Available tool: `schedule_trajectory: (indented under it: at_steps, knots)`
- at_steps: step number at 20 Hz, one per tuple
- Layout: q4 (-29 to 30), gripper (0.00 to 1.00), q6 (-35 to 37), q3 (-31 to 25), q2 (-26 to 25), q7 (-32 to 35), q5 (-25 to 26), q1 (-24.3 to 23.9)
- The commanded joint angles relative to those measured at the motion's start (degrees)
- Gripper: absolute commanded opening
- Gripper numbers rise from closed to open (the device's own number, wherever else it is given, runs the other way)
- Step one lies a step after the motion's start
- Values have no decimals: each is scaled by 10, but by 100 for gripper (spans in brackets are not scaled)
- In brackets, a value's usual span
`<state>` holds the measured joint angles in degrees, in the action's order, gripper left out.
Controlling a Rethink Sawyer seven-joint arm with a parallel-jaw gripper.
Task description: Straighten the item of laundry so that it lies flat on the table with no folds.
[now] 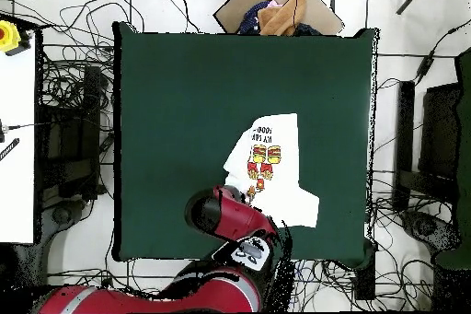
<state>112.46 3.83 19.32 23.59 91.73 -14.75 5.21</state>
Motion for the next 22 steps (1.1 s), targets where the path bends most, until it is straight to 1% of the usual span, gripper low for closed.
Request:
schedule_trajectory:
  at_steps: [1, 2, 5, 7, 10, 12, 15, 17, 19, 22]
  knots:
    - [-65, 100, 67, -62, -7, 108, -30, -10]
    - [-62, 100, 81, -72, -2, 106, -29, -18]
    - [-57, 100, 115, -78, 2, 120, -40, -13]
    - [-48, 100, 135, -96, 10, 125, -45, -20]
    - [-48, 100, 117, -91, 8, 132, -47, -12]
    - [-56, 100, 108, -74, -3, 135, -46, -2]
    - [-69, 100, 140, -27, -1, 140, -39, 29]
    - [-75, 100, 145, 4, -1, 142, -36, 46]
    - [-81, 100, 119, 21, -16, 142, -36, 54]
    - [-78, 100, 74, 20, -33, 147, -41, 48]
